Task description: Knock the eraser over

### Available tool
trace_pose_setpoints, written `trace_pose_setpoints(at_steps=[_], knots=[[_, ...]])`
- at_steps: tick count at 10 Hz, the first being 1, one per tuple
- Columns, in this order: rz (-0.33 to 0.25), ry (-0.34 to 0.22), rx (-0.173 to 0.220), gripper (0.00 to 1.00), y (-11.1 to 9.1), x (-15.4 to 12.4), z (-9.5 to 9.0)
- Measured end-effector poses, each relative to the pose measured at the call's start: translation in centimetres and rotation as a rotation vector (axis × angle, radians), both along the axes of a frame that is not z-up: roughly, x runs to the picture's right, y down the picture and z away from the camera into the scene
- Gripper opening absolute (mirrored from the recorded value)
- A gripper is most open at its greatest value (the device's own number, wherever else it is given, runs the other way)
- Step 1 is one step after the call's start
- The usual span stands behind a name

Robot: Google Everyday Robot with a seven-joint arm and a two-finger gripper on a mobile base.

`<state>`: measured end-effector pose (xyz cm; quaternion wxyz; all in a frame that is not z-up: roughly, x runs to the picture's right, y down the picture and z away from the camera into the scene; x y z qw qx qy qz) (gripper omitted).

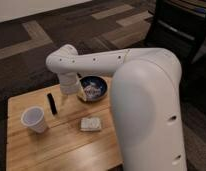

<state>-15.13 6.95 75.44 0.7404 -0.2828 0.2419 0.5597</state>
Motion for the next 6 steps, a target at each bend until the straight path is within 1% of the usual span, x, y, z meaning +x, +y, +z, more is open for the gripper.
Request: trace_pose_setpoints(at_steps=[3, 6], knots=[[-0.030, -0.011, -0.004, 0.65, -0.7, -0.9, 1.1], [-0.068, -0.036, -0.004, 0.65, -1.3, -2.4, 1.6]])
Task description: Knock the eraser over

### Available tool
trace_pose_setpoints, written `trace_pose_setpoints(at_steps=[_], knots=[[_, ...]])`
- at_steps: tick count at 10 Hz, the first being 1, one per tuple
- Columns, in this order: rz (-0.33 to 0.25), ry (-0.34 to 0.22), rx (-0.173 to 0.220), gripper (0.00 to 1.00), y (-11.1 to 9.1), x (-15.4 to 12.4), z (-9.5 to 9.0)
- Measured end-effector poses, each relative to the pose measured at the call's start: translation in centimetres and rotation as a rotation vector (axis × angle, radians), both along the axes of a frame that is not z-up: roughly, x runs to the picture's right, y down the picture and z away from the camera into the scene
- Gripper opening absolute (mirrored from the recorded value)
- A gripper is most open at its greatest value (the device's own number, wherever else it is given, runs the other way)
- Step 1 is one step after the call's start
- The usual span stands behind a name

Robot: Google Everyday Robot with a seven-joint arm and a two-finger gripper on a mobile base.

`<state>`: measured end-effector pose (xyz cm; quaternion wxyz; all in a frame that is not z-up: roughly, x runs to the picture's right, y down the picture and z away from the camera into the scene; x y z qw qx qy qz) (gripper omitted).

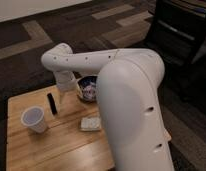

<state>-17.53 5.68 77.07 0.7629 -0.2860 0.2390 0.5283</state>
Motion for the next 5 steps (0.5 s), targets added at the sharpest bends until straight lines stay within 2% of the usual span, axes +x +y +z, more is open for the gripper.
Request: trace_pose_setpoints(at_steps=[4, 5], knots=[[-0.077, -0.075, -0.011, 0.65, -0.4, -3.7, 0.6], [-0.114, -0.111, -0.018, 0.65, -0.3, -5.4, 0.8]])
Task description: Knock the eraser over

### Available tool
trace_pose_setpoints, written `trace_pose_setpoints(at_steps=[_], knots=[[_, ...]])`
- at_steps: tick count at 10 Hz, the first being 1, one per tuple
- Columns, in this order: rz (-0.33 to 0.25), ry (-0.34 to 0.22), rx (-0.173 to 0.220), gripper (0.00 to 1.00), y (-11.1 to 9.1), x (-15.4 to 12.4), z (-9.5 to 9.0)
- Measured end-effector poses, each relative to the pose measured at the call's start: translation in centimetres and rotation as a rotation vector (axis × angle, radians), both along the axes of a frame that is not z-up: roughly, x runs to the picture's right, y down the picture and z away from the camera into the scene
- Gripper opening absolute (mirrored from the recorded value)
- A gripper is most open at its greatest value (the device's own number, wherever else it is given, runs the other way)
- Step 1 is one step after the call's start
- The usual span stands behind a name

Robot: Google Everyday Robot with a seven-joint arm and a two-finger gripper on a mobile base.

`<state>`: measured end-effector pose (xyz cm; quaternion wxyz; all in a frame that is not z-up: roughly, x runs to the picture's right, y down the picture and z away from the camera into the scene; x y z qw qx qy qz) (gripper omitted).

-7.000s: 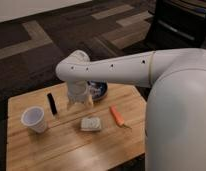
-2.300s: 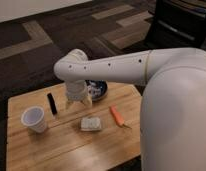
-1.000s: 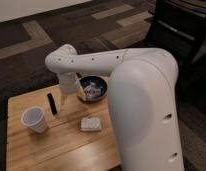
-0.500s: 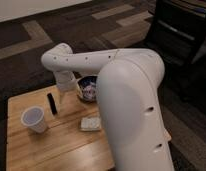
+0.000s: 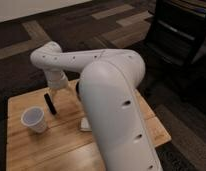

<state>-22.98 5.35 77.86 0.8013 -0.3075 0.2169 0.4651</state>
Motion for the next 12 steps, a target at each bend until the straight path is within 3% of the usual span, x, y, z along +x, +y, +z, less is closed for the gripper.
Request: trace_pose_setpoints(at_steps=[2, 4, 8, 10, 12], knots=[[-0.051, -0.049, 0.002, 0.65, -0.4, -2.4, 0.1], [-0.053, -0.046, 0.032, 0.65, -1.8, -2.4, -0.2], [0.039, 0.001, 0.140, 0.65, -5.0, 0.5, -2.3], [0.085, -0.017, 0.158, 0.65, -5.1, 0.8, -3.1], [0.083, -0.022, 0.156, 0.65, -5.0, 0.5, -3.2]])
